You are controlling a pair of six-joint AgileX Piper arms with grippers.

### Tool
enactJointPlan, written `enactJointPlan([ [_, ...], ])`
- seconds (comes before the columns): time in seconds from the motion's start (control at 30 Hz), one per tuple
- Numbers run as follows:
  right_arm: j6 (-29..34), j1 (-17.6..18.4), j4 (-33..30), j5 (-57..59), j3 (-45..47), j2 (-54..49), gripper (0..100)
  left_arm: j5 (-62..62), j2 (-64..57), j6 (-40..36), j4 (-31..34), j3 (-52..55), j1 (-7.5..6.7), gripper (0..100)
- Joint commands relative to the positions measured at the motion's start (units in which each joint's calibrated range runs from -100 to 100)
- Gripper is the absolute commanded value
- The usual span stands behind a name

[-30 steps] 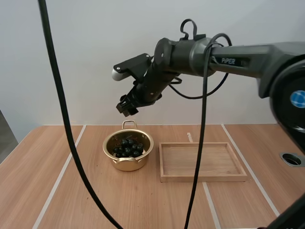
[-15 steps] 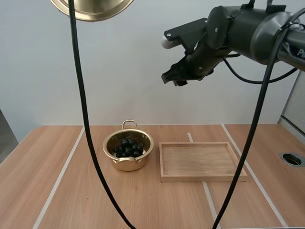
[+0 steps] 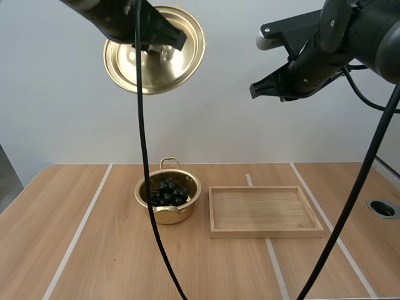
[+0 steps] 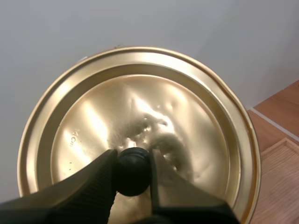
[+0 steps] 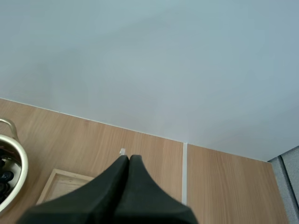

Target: Open the pot, put the grape inside, and close it

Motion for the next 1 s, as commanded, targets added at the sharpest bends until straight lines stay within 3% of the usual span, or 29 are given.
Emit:
enactJointPlan([
  [0.0, 0.3, -0.2, 0.2, 1.9, 0.1, -1.1, 0, -9.1, 0.0, -0.5, -1.1, 5.5, -0.07, 0],
  [0.5, 0.3, -0.2, 2.2, 2.2, 0.1, -1.3, 0, -37.5, 5.9, -0.2, -4.2, 30.8, -0.07, 0],
  [0.97, 0.1, -0.2, 2.2, 1.5, 0.1, -1.3, 0, -42.3, 14.7, -0.2, -5.7, 34.6, -0.07, 0],
])
